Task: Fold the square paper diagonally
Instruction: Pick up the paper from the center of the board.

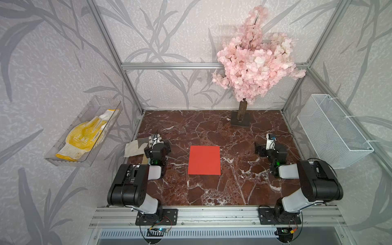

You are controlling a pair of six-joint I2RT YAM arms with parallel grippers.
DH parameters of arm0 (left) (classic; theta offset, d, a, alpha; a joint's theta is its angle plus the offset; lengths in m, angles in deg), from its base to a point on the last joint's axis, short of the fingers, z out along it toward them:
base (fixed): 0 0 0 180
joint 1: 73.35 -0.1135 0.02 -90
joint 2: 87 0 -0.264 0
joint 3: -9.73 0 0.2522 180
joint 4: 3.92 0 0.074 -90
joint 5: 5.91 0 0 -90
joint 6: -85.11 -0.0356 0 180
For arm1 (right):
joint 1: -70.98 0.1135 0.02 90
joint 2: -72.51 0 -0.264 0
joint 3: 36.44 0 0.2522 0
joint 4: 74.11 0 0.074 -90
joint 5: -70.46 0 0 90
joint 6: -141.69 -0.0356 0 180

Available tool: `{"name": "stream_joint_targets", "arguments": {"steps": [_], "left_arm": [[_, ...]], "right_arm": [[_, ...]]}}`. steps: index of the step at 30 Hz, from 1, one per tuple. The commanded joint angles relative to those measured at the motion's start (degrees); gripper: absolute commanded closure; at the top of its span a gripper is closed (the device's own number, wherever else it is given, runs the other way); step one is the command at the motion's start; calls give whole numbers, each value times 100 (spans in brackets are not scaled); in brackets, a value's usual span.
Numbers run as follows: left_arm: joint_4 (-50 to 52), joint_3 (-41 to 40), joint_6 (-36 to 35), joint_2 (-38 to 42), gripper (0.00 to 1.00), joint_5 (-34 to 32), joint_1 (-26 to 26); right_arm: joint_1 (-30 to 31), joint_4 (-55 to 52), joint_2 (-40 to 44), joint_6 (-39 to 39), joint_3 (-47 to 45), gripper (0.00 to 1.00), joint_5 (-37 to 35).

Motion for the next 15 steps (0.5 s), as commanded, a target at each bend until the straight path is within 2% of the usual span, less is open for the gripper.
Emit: {"name": "stream_joint_targets", "arguments": {"steps": [1, 9, 12, 15], "left_arm": [[-130, 106, 63, -52, 0, -64, 15], [-137, 110, 63, -50, 0, -59, 12], [-118, 136, 32, -7, 0, -27, 12], [937, 544, -74, 454, 0, 112, 15]], "right_arm": [[-17, 163, -53, 13, 105, 1, 37], [-17, 320, -24, -3, 14, 1, -20], [-17, 778, 178, -132, -306, 1, -347], [-15, 430, 909, -142, -469, 1, -399]]}}
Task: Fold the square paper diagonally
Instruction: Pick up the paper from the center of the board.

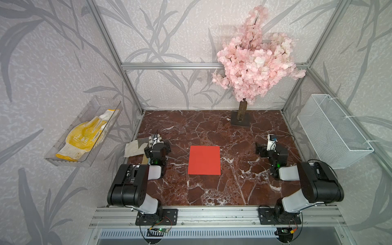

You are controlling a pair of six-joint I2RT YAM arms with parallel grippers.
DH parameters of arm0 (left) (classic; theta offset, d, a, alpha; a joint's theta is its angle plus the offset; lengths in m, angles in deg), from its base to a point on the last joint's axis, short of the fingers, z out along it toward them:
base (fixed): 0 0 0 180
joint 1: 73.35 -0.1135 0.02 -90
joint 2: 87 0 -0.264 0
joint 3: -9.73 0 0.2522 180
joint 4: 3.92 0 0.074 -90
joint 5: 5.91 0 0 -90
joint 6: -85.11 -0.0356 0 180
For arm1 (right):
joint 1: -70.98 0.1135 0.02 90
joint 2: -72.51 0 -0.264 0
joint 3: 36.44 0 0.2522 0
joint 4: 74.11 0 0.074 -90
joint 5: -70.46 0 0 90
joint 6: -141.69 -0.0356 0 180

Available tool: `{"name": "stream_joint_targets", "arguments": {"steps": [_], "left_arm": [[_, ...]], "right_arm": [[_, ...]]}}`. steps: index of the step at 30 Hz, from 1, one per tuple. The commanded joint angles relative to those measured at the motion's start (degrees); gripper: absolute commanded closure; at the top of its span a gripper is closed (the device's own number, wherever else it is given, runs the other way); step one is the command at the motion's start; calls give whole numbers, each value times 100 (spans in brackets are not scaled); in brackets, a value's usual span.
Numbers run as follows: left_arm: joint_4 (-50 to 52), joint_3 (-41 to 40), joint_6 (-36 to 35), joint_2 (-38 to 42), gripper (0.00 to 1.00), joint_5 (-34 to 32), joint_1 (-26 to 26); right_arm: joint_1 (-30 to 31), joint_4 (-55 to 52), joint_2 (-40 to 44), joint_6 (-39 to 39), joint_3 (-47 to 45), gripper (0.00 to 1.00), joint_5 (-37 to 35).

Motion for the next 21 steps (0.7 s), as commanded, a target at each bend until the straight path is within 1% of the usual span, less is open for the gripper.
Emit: {"name": "stream_joint_targets", "arguments": {"steps": [1, 2, 4, 5, 7, 10, 13, 14, 16, 19, 21], "left_arm": [[1312, 635, -99, 675, 0, 188, 20], [1826, 842, -41, 894, 0, 181, 27], [2877, 1326, 414, 1351, 0, 159, 20], [3300, 1515, 652, 1552, 0, 272, 21], [4059, 1844, 1199, 1914, 0, 708, 20], [4684, 1958, 2005, 2391, 0, 1403, 31], [5062, 1793, 2663, 2825, 0, 1937, 38], [5183, 1729, 2772, 2939, 0, 2082, 38], [5473, 1553, 3022, 3162, 0, 2420, 53], [5659, 1284, 3301, 3276, 0, 3008, 57], [5750, 1199, 3346, 3207, 0, 3322, 94]], "right_arm": [[-16, -373, 980, -170, -75, 1, -214], [-11, -879, 1393, -263, 8, 1, -220], [42, -2318, 2259, -375, 289, 1, -6], [119, -2843, 2583, -414, 420, 1, 52], [397, -4085, 3138, -470, 840, 1, 40], [958, -5478, 3596, -559, 1391, 1, -82], [1557, -6825, 3619, -818, 2003, 1, -219], [1743, -7186, 3554, -981, 2184, 1, -254], [2175, -7907, 3323, -1242, 2547, 1, -105], [2967, -8632, 2844, -1466, 2962, 1, -138], [3508, -8974, 2490, -1497, 3202, 1, -277]]}}
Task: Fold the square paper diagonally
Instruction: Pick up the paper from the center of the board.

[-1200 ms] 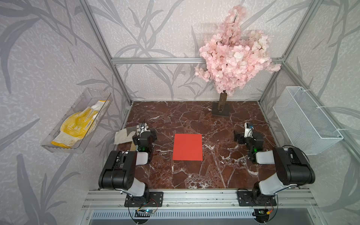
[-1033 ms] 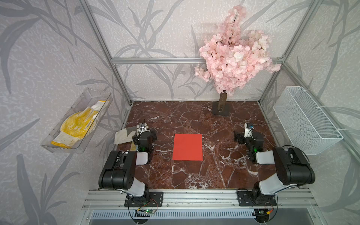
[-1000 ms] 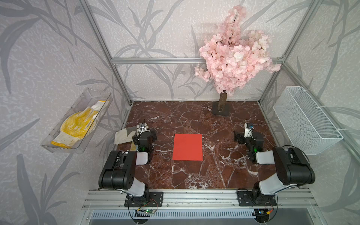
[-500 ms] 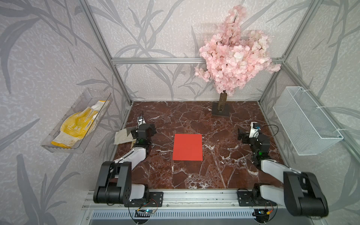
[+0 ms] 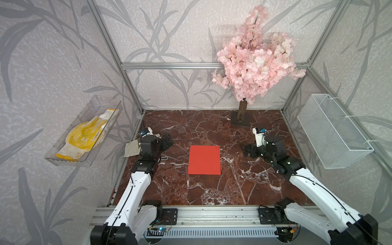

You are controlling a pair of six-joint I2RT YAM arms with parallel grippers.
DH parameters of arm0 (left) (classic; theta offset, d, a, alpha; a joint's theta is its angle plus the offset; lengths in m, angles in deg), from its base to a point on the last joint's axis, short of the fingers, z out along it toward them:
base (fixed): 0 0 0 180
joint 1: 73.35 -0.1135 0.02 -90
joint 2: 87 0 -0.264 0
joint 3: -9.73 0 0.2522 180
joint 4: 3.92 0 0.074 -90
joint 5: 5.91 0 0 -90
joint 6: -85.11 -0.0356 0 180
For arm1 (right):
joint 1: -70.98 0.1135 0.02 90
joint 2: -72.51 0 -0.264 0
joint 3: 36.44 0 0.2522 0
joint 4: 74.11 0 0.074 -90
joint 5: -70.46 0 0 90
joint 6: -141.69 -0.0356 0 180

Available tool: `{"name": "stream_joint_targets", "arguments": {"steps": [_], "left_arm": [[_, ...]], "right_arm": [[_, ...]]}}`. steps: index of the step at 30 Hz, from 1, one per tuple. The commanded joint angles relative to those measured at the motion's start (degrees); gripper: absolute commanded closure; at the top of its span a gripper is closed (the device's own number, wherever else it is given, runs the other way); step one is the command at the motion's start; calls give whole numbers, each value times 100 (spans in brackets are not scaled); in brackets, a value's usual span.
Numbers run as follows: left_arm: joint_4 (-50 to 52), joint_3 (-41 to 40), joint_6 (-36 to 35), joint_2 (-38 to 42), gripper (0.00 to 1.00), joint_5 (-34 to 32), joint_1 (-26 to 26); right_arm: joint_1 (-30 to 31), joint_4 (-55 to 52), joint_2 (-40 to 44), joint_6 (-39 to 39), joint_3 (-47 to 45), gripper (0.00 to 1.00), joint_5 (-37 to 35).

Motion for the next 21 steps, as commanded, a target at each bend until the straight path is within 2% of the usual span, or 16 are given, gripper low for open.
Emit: {"name": "stream_joint_targets", "arguments": {"steps": [1, 4, 9, 16, 21], "left_arm": [[581, -163, 413, -62, 0, 879, 83], [645, -182, 330, -283, 0, 910, 221], [627, 10, 246, -849, 0, 889, 542], [697, 725, -10, -2087, 0, 634, 1218], [694, 1326, -214, -2984, 0, 499, 1336]], "right_arm": [[834, -1610, -590, -315, 426, 1, -302], [1536, -2346, -1385, -287, 959, 1, -681], [2031, -3331, -2654, -231, 1752, 1, -854], [2277, -3263, -3694, -126, 2113, 1, -753], [2276, -2922, -4274, -189, 2414, 1, -856]]}}
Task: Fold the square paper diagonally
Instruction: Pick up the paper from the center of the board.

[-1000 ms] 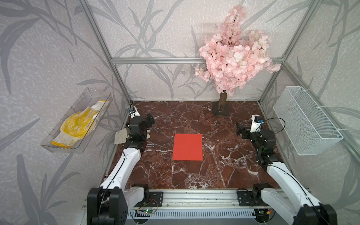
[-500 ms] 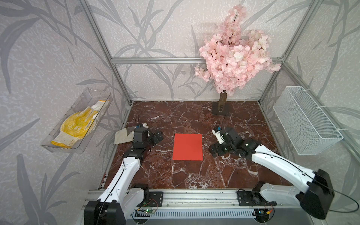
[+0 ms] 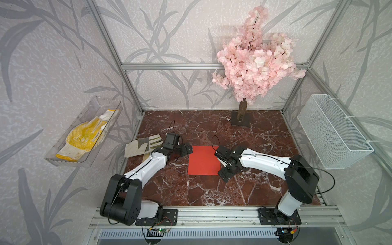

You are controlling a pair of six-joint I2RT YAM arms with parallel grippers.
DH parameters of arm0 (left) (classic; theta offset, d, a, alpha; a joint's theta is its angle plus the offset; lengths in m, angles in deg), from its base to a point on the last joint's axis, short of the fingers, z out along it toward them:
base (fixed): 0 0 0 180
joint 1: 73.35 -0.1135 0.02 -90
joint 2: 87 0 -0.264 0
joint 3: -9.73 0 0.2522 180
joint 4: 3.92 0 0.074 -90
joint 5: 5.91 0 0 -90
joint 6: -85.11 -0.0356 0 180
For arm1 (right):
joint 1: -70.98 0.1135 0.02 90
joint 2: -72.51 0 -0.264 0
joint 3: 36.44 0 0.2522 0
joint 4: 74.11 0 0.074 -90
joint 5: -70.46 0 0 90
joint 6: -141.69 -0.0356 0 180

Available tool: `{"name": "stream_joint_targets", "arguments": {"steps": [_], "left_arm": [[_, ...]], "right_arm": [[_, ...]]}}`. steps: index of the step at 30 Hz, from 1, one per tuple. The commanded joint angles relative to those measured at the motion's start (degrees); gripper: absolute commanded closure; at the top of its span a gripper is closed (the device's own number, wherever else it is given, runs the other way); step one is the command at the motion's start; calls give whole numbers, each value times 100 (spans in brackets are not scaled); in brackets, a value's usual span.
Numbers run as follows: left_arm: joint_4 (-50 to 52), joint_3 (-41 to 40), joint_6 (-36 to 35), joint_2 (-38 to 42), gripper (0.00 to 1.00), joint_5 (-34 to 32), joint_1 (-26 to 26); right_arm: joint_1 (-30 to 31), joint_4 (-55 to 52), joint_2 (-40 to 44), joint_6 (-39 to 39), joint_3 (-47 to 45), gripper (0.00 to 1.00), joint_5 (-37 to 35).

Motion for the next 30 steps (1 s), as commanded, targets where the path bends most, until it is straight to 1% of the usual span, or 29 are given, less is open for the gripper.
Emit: {"name": "stream_joint_targets", "arguments": {"steps": [1, 3, 7, 11, 16, 19, 30], "left_arm": [[76, 449, -303, -483, 0, -172, 11], [148, 733, -422, -847, 0, -104, 10], [313, 1283, -649, -1534, 0, 346, 11], [317, 1563, -730, -1978, 0, 600, 24], [196, 1630, -719, -2264, 0, 795, 65], [194, 1590, -728, -2352, 0, 829, 129], [169, 1140, -689, -2472, 0, 1055, 474]], "right_arm": [[25, 119, -337, -48, 402, 1, -185], [19, 228, -496, -68, 550, 1, -212], [-59, 369, -748, -55, 662, 1, -234], [-105, 228, -970, -36, 798, 1, -400], [-127, 128, -1186, -33, 816, 1, -561], [-126, 31, -1328, -19, 866, 4, -559], [-126, 124, -1394, -17, 659, 5, -472]]}}
